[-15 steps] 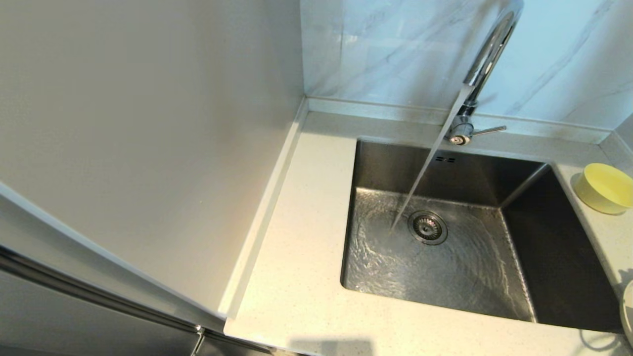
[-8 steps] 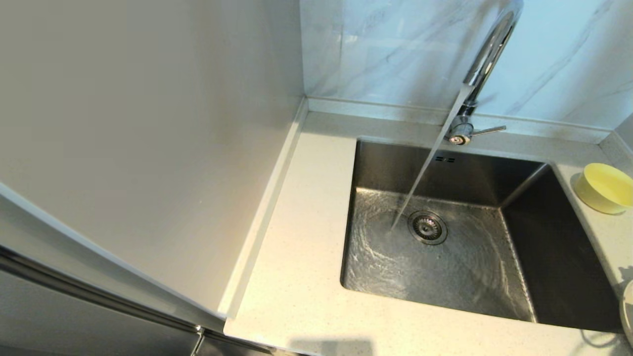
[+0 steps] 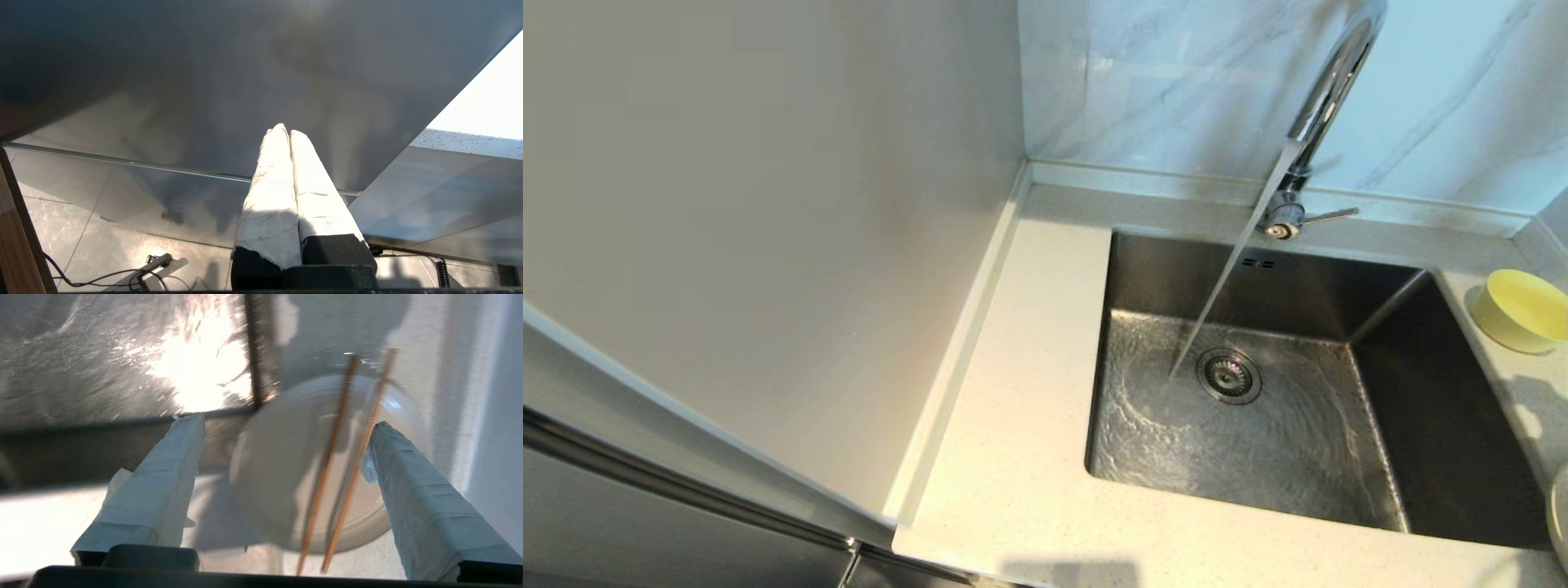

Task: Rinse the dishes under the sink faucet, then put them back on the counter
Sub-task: Pick up the bowl

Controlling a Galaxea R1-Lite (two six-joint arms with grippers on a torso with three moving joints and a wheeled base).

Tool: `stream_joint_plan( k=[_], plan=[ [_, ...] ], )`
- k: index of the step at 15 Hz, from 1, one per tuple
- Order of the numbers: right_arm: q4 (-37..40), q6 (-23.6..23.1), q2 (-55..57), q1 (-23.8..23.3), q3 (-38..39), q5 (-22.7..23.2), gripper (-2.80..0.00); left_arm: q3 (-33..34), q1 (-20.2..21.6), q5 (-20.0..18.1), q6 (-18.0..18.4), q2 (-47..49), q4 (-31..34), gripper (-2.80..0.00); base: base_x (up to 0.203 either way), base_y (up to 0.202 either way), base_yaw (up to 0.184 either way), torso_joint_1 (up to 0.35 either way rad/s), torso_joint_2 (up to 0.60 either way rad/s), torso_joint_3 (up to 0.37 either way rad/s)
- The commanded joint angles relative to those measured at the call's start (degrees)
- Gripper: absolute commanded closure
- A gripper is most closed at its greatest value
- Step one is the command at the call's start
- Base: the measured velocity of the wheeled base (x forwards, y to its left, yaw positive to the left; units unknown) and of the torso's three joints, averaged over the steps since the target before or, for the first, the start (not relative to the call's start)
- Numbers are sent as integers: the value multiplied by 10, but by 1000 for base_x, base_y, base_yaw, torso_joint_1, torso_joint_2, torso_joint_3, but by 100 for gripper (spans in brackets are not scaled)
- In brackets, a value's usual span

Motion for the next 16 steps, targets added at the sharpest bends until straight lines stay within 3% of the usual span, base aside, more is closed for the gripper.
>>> stream_joint_plan(
  k=[1,5,9,16],
  plan=[
    [52,-5,11,46,-45,0,-280,0,0,0,0,0,0,0,0,0,0,0,0,0],
    [63,-87,89,85,-108,17,-280,0,0,0,0,0,0,0,0,0,0,0,0,0],
    [61,-94,207,95,-216,24,-280,0,0,0,0,0,0,0,0,0,0,0,0,0],
    [57,-61,266,105,-288,24,-280,0,0,0,0,0,0,0,0,0,0,0,0,0]
  ],
)
